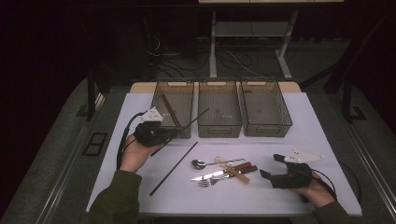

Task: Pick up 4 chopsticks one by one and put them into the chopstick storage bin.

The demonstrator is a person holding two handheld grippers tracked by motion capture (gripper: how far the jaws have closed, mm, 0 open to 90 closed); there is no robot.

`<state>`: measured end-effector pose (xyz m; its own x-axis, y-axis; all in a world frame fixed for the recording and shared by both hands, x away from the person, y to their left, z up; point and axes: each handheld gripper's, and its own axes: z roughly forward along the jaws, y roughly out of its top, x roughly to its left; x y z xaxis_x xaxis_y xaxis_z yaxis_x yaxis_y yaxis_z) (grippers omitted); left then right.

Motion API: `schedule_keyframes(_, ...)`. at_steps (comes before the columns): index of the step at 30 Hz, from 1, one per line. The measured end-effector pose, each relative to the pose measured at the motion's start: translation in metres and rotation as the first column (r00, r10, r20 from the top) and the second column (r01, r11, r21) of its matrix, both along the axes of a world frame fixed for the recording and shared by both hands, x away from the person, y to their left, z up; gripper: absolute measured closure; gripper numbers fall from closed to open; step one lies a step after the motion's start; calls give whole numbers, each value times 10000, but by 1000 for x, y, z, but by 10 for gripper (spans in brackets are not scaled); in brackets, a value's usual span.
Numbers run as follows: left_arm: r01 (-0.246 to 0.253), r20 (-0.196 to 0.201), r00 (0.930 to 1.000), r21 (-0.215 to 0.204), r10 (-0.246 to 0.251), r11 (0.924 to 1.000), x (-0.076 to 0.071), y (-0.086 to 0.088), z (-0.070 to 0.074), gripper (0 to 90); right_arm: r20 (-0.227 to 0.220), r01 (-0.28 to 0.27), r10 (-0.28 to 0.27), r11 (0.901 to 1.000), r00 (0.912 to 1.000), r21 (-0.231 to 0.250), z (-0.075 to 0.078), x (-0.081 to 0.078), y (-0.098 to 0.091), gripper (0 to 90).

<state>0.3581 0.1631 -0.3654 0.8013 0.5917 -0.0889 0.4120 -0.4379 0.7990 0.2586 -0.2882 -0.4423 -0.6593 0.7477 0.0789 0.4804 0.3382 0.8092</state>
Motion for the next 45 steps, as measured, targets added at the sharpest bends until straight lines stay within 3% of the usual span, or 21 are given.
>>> schedule_keyframes(18,-476,353,9981,-564,496,9973,37,7,15,858,34,27,-27,10000,10000,81,0,0,-2,173)
schedule_keyframes(23,-731,335,9966,-500,748,9961,52,9,18,858,14,72,-72,9999,10000,105,0,0,-2,173)
schedule_keyframes(30,-1276,466,9903,-704,1310,9893,70,15,19,858,11,92,-92,9999,10000,115,1,0,-3,173)
schedule_keyframes(39,-1759,844,9801,-495,1796,9832,90,19,13,858,29,50,-50,9999,10000,115,1,0,-3,173)
schedule_keyframes(45,-2090,790,9741,-439,2119,9769,99,22,4,858,19,50,-50,9999,10000,108,0,0,-3,173)
